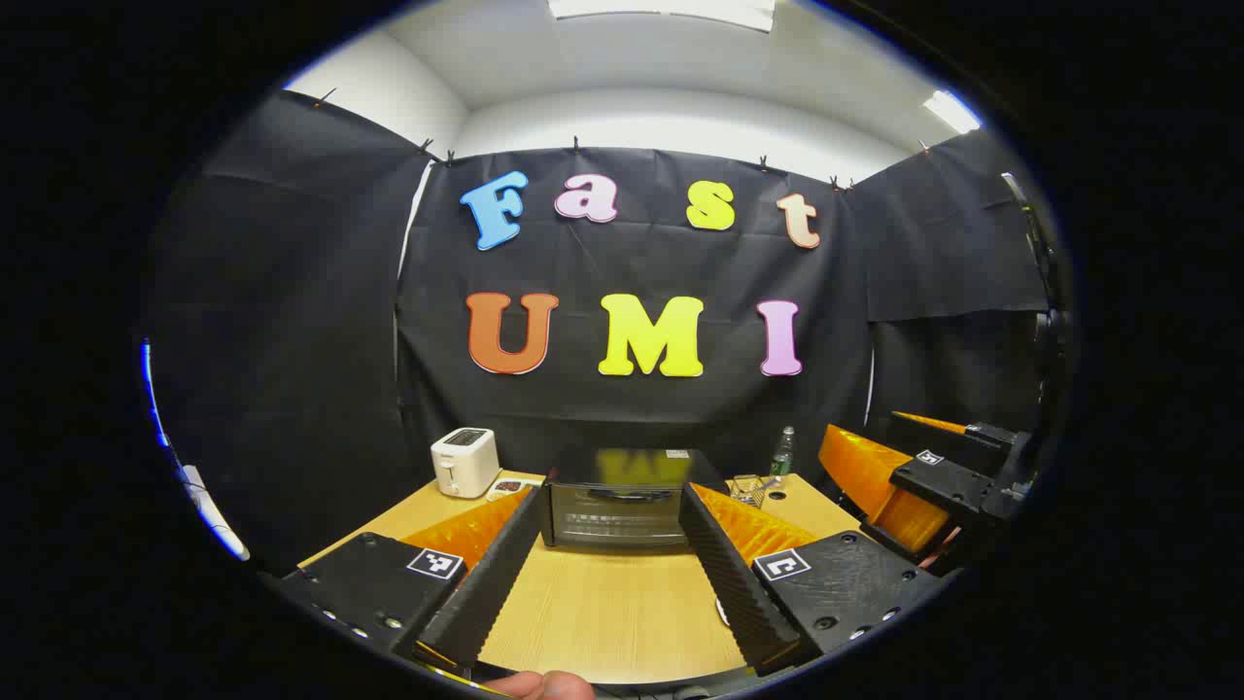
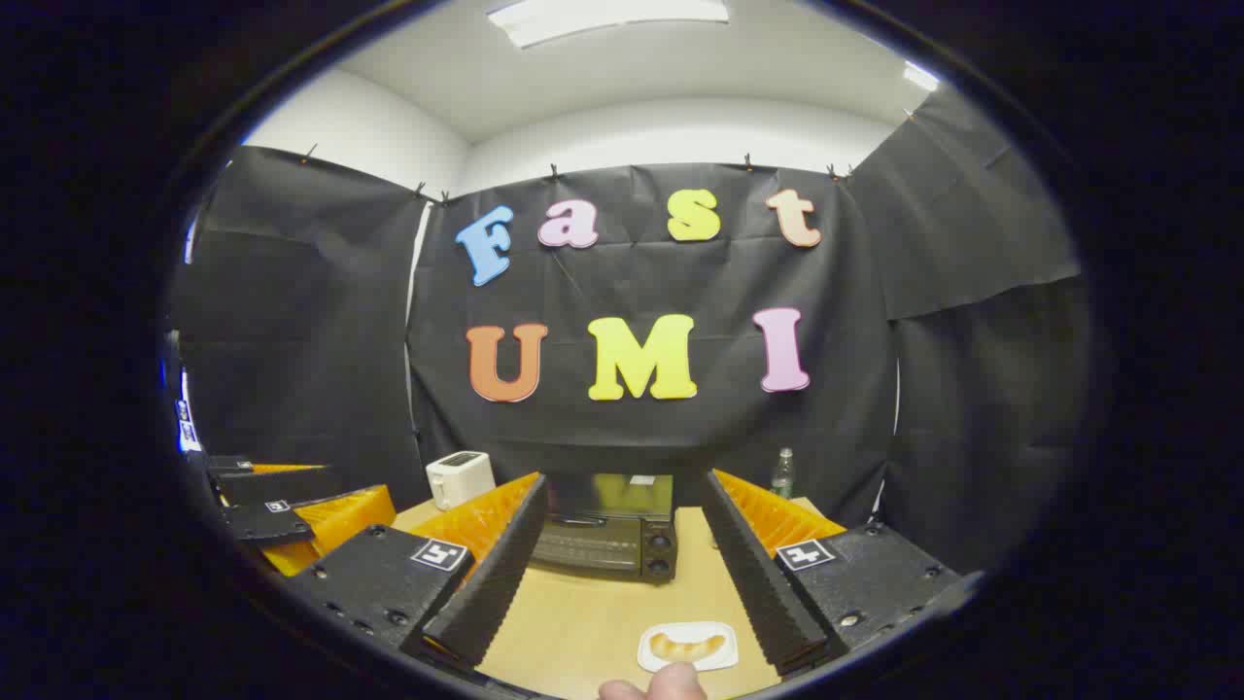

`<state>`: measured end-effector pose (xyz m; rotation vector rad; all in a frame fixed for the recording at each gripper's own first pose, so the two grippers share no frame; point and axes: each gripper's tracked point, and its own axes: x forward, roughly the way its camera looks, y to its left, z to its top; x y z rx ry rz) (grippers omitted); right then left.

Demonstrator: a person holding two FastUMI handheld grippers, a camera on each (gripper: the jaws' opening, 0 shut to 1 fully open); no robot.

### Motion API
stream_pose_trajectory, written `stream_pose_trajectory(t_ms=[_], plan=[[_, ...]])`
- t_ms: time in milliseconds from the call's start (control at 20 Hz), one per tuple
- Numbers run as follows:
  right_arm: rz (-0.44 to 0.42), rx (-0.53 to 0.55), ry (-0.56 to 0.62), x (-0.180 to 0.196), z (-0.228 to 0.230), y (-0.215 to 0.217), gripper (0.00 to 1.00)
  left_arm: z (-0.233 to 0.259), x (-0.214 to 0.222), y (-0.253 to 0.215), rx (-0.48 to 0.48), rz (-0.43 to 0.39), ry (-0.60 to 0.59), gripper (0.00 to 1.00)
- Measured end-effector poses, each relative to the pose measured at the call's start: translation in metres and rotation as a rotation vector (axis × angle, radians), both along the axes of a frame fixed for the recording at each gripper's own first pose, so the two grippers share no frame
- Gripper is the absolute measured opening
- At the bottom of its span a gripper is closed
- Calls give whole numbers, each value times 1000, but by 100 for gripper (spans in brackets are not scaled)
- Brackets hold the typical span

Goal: Open the electric oven with the left hand, put the food in, and close the electric oven.

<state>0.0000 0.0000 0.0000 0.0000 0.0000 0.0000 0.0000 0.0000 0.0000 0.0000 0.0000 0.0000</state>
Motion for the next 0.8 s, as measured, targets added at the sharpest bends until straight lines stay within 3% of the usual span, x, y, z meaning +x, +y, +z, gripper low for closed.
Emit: stream_pose_trajectory(t_ms=[800], plan=[[-26, -2, 2, -3, 1, 1, 100, -12, -13, 13, -6, 17, -4, 93]])
